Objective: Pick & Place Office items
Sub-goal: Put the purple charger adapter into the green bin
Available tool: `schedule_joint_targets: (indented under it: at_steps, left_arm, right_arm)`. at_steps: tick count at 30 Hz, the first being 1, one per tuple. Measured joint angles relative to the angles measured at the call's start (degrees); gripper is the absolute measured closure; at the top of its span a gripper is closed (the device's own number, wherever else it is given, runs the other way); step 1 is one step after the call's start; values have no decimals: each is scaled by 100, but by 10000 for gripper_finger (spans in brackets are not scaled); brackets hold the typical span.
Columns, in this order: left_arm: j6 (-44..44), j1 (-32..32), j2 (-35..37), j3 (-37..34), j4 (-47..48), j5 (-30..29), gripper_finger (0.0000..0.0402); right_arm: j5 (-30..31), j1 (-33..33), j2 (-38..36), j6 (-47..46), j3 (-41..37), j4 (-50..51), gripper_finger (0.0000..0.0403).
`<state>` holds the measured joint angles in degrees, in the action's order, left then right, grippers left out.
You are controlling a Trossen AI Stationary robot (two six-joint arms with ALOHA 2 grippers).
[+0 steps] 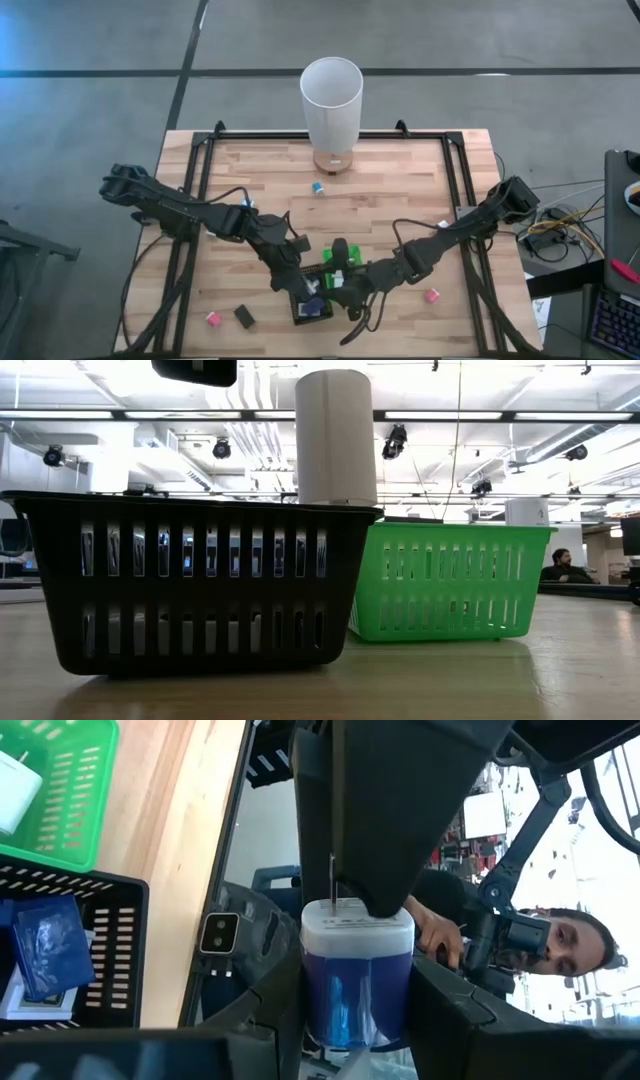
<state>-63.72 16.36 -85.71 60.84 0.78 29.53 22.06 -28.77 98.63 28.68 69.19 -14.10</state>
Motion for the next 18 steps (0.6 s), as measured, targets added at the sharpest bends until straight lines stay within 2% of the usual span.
schedule_joint_targets:
  at_steps: [4,11,18]
  left_arm:
    - [47,-5,0,0,-18,-112,270]
    - [132,-22,-148,0,-353,-108,270]
    - [130,-50,-706,269,-613,658,270]
  right_arm:
    - [-39,-2,-2,1,-4,-75,151]
    - [-475,-4,-5,-6,-7,-248,149]
    - [-518,-18,-11,-46,-13,-223,149]
